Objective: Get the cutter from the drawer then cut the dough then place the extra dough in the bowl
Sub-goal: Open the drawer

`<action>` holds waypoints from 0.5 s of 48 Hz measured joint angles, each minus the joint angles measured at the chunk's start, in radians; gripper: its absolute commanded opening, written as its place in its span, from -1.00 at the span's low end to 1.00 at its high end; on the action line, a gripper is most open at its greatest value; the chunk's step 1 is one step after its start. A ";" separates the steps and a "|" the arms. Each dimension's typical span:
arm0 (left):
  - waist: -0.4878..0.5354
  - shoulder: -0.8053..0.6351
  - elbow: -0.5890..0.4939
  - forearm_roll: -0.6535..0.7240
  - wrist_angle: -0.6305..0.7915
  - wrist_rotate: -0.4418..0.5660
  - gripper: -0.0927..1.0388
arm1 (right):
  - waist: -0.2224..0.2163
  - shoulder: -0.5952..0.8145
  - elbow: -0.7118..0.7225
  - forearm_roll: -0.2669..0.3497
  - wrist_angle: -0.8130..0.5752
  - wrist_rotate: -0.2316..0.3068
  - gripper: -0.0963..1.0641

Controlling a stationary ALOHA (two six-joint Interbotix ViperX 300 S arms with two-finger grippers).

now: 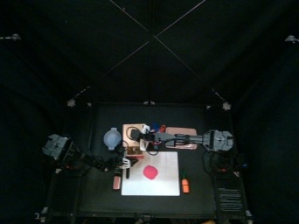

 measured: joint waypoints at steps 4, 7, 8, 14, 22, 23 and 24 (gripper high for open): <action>0.000 0.000 -0.002 0.000 0.002 0.000 -0.01 | -0.002 0.002 -0.002 0.000 0.002 0.002 -0.77; -0.002 0.002 -0.003 0.002 0.002 0.000 -0.01 | -0.002 0.002 -0.002 0.000 0.002 0.000 -0.77; -0.003 0.000 -0.005 0.003 0.002 0.000 -0.01 | -0.002 0.002 0.000 0.000 0.002 0.002 -0.77; -0.012 0.002 -0.006 0.003 0.003 0.000 -0.01 | -0.002 0.002 -0.002 0.002 0.002 0.002 -0.77; -0.021 0.002 -0.008 0.003 0.005 -0.002 -0.01 | -0.002 0.005 -0.005 0.000 0.002 0.000 -0.77; -0.021 0.002 -0.006 0.003 0.005 0.000 -0.01 | -0.002 0.005 -0.005 0.000 0.002 0.002 -0.77; -0.021 0.002 -0.008 0.003 0.006 0.000 -0.01 | -0.002 0.006 -0.006 0.002 0.002 0.002 -0.77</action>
